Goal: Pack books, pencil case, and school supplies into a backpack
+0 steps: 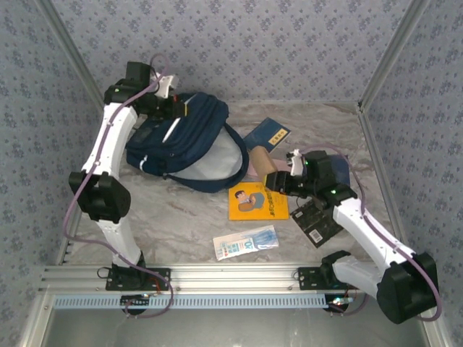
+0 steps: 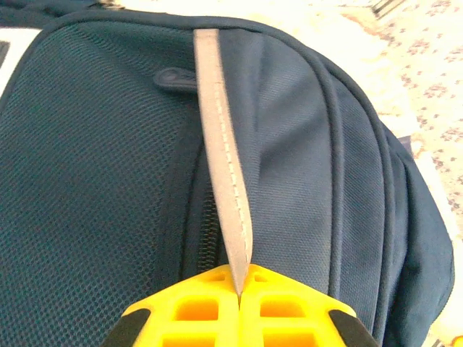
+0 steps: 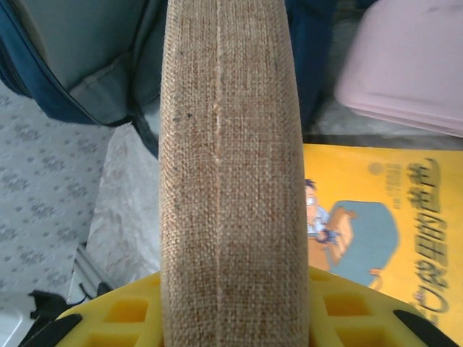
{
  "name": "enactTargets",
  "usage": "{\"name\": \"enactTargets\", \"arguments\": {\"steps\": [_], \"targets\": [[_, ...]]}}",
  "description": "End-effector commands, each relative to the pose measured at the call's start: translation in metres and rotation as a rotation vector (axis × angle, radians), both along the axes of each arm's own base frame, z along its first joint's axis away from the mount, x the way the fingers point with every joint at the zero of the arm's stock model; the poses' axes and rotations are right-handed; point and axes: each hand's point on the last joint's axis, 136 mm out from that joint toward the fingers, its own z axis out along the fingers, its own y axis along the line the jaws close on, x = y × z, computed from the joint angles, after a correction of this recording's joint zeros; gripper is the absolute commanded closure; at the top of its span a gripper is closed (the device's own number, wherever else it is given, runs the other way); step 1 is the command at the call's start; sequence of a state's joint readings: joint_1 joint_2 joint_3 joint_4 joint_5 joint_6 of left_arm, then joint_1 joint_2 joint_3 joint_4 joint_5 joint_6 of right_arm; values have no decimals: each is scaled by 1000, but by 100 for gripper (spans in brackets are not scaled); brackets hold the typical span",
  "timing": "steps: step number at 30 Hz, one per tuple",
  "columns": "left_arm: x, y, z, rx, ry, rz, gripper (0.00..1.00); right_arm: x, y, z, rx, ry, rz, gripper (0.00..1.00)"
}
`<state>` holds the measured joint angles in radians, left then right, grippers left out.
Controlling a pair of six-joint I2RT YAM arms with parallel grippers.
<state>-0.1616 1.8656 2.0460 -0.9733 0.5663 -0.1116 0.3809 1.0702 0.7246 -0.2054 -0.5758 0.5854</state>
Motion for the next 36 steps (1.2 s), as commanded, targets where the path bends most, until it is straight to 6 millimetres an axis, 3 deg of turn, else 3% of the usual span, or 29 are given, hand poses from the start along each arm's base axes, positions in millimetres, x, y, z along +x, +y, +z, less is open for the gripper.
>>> {"name": "enactTargets", "arguments": {"steps": [1,8,12,16,21,27,32,36], "targets": [[-28,-21,54,-124,-98,-130,100,3,29,29,56,-63,108,65],[-49,-30,86,-287,-140,-232,100,12,89,26,26,-23,248,65],[-61,-36,95,-350,-152,-288,100,31,117,19,45,30,287,65],[-71,-39,97,-382,-163,-322,100,55,156,12,133,130,328,64],[-79,-43,109,-420,-185,-355,100,73,204,-19,132,276,338,62],[-87,-58,117,-436,-196,-387,100,111,254,-44,130,328,163,60],[-86,-56,120,-429,-194,-356,100,124,295,-65,128,353,108,39],[-80,-48,118,-408,-203,-314,100,122,305,-67,113,339,117,24]]}}
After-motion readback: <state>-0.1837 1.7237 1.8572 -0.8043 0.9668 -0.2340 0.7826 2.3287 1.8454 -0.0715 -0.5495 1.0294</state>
